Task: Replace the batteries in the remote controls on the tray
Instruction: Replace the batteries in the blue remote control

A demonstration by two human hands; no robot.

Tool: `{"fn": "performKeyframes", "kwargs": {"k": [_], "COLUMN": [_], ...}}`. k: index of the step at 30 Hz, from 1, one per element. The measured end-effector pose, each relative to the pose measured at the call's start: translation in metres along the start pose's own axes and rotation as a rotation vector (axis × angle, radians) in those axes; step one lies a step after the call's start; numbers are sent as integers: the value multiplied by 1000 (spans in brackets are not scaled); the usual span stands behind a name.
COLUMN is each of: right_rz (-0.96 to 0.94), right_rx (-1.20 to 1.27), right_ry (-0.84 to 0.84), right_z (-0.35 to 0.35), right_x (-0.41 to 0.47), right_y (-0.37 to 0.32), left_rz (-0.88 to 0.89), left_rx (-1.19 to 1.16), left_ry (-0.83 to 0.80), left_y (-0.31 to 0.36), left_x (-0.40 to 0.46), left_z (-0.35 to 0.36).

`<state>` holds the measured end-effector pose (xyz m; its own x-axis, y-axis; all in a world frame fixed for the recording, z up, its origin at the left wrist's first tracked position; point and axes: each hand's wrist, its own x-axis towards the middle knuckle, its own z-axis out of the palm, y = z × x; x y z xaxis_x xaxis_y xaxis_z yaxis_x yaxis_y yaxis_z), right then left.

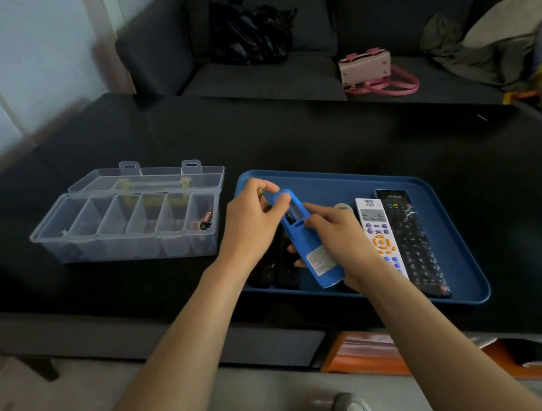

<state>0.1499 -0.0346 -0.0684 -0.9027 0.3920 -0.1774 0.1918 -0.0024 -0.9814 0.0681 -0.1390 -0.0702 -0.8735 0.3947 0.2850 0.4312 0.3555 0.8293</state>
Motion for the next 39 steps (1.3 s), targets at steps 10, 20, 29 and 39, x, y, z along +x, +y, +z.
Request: {"fn": "performKeyframes", "kwargs": {"k": [10,20,29,39], "right_rz": [-121,-291,-305,-316], "right_rx": [-262,-506,-634,-628], "right_ry": [125,194,195,193], "right_z": [4,3,3,8], "right_x": [4,0,-2,1], "right_y": [5,8,8,2], "left_rz": [41,82,-58,-98], "left_rx": [245,177,53,-139], "left_ry": [14,100,0,11], "left_y": [2,-2,-13,-10], "left_x": [-3,0,7,6], "left_z": [1,2,0,-2]}}
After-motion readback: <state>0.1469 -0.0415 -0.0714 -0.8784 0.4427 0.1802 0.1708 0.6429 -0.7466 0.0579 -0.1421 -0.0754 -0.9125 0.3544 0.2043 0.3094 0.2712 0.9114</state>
